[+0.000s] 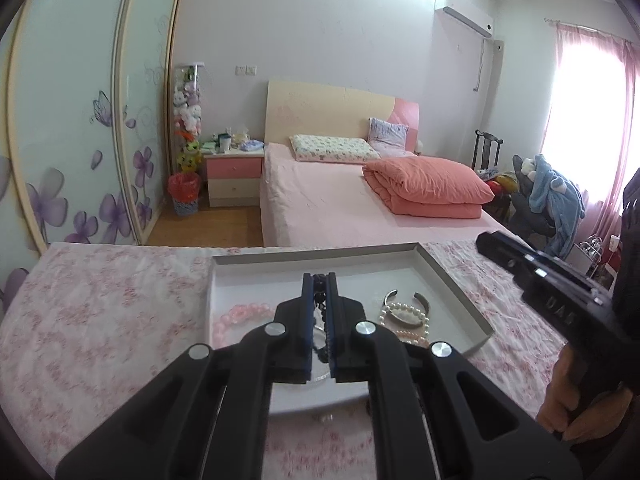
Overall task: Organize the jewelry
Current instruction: 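Drop the black bracelet into the tray with the left tool while the right tool drops the ring there, then grasp the second pearl earring with the left tool while the right tool grips the dark red beaded bracelet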
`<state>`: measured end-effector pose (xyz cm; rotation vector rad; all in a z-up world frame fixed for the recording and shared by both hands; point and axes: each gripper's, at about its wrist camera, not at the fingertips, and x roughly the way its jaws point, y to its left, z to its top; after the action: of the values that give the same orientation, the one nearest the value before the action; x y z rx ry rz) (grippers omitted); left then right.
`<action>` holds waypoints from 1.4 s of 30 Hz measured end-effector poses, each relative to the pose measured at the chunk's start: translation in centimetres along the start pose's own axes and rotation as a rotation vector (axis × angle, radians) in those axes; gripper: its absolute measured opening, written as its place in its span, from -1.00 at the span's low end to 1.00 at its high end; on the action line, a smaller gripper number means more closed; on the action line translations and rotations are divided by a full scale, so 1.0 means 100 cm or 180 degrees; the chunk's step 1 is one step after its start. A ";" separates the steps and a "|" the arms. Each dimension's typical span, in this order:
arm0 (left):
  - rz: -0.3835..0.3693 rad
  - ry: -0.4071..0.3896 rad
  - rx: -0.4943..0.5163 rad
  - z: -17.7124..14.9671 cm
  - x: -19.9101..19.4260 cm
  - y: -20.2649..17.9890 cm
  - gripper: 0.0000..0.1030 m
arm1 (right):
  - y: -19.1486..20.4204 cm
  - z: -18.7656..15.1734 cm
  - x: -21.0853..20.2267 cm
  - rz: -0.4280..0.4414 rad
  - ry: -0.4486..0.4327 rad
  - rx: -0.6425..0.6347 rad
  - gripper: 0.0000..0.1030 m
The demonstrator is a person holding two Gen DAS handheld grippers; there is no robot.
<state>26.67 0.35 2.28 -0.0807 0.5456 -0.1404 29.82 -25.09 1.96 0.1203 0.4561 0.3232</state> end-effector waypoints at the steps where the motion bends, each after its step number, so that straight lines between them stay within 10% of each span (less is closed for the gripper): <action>1: -0.0008 0.0029 -0.0024 0.002 0.007 0.002 -0.87 | 0.001 -0.001 0.006 0.0006 0.0042 0.0012 -0.66; 11: -0.0055 0.0346 -0.0071 -0.008 0.063 0.001 -0.86 | -0.013 -0.010 0.018 -0.0065 0.0212 0.0100 -0.66; 14: -0.0064 0.0442 -0.0147 -0.014 0.073 0.006 -0.54 | -0.014 -0.014 0.016 -0.0075 0.0261 0.0101 -0.66; 24: 0.0042 0.0410 -0.0198 -0.033 0.024 0.033 -0.29 | -0.008 -0.053 -0.008 0.0189 0.0855 -0.0174 -0.64; 42: 0.0202 0.0843 -0.0146 -0.092 -0.003 0.052 0.07 | 0.039 -0.105 0.036 0.0021 0.1612 -0.0640 0.45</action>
<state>22.13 5.14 -5.99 -0.0898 0.8149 -0.0769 27.05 -19.79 -8.13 -0.1613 0.9205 0.4049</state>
